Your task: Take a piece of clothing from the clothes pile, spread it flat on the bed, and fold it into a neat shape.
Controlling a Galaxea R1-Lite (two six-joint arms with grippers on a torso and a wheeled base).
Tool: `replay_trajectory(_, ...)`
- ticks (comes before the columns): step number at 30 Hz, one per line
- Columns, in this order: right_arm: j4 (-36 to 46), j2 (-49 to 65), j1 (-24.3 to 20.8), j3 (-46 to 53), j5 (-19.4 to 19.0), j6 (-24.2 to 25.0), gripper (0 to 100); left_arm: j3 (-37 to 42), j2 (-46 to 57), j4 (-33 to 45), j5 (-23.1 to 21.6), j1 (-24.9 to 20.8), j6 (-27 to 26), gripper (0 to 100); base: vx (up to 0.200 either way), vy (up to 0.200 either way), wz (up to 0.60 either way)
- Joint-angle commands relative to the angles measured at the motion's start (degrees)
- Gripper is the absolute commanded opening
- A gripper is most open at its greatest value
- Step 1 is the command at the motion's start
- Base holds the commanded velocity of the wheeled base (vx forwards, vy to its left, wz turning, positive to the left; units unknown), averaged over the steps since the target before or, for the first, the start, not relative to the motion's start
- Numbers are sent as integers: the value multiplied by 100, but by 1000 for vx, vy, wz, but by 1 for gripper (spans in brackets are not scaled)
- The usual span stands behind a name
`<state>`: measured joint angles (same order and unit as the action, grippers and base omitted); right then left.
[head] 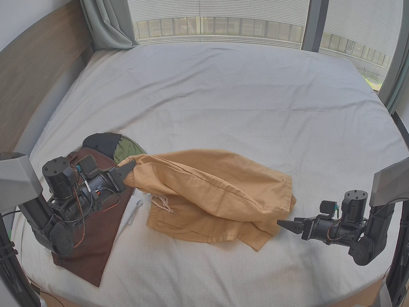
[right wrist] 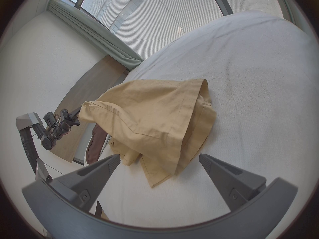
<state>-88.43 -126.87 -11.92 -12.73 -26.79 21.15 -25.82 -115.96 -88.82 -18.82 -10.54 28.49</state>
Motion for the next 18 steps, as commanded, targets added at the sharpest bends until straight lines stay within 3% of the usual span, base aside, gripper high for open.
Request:
replay_trajectory(1, 1, -207, -29, -169, 8, 91, 100, 16, 3, -4, 1, -9, -1, 0, 0, 0, 0)
replay_trajectory(11, -8, -435, -267, -626, 8, 530, 100, 16, 3, -4, 1, -35, -1, 0, 0, 0, 0)
replay_trajectory(18, -8, -470, -434, -740, 8, 548, 100, -2, -15, -4, 1, -35, 8, 0, 0, 0, 0)
